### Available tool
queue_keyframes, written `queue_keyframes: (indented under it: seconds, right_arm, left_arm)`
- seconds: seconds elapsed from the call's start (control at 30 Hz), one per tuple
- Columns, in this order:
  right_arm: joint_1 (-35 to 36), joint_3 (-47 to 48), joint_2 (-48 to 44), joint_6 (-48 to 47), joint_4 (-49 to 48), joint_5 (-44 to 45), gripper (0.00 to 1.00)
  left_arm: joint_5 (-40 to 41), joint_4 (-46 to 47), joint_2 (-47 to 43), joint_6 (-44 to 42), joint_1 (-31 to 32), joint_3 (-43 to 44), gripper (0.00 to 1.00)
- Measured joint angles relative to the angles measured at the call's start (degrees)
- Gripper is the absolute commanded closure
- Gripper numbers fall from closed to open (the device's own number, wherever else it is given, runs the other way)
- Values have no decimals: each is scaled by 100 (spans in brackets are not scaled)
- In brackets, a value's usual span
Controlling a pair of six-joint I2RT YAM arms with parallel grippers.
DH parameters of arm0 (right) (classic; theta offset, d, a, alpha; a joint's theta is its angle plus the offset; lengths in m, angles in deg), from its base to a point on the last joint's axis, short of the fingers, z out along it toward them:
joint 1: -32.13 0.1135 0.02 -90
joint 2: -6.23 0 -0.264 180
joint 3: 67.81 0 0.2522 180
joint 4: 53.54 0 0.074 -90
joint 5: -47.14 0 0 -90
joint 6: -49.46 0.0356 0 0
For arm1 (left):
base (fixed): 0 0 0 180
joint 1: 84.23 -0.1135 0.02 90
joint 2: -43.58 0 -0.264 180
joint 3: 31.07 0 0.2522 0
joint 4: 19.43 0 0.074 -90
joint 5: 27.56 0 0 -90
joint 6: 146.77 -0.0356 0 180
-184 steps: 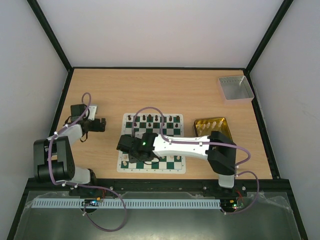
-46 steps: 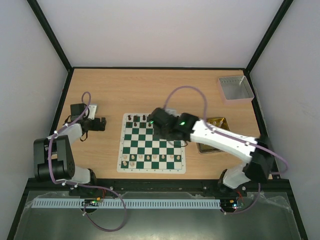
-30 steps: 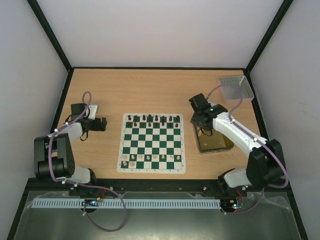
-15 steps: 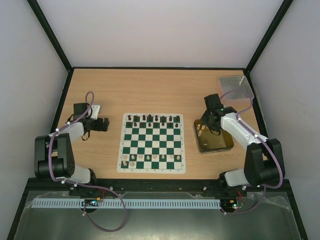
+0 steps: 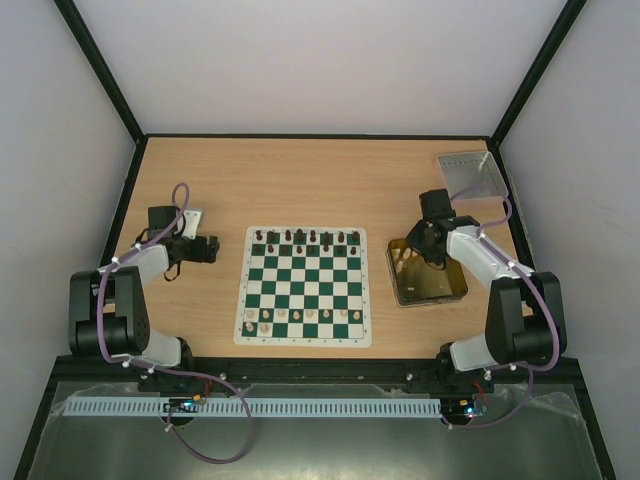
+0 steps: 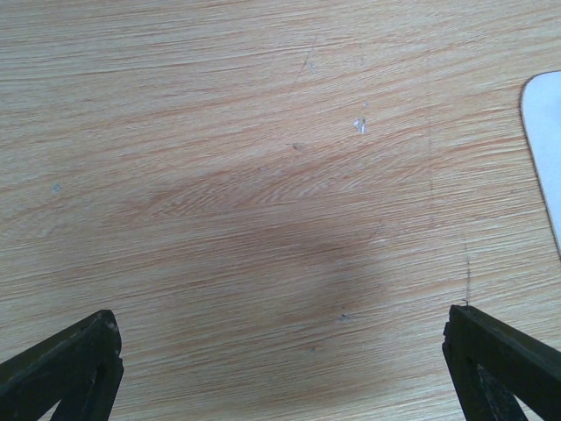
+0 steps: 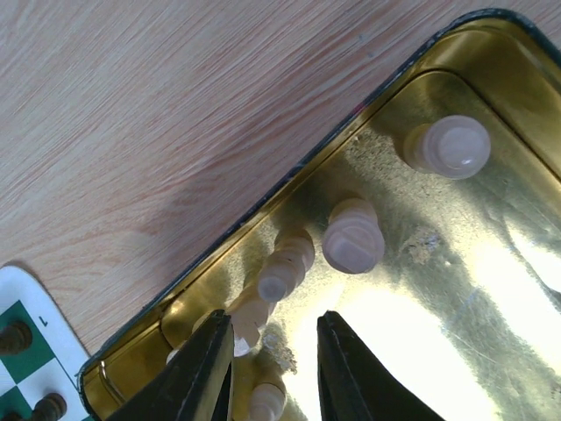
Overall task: Set up the chess pieces on the board
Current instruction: Pick up the chess piece from the storage box.
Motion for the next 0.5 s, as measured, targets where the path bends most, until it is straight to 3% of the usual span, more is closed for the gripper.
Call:
queue_keyframes:
  seconds: [0.5]
  right_arm:
    - [-20,0,286,42,-221,-55,77]
  left_arm:
    - [-2,-2,0,2,0,0,1]
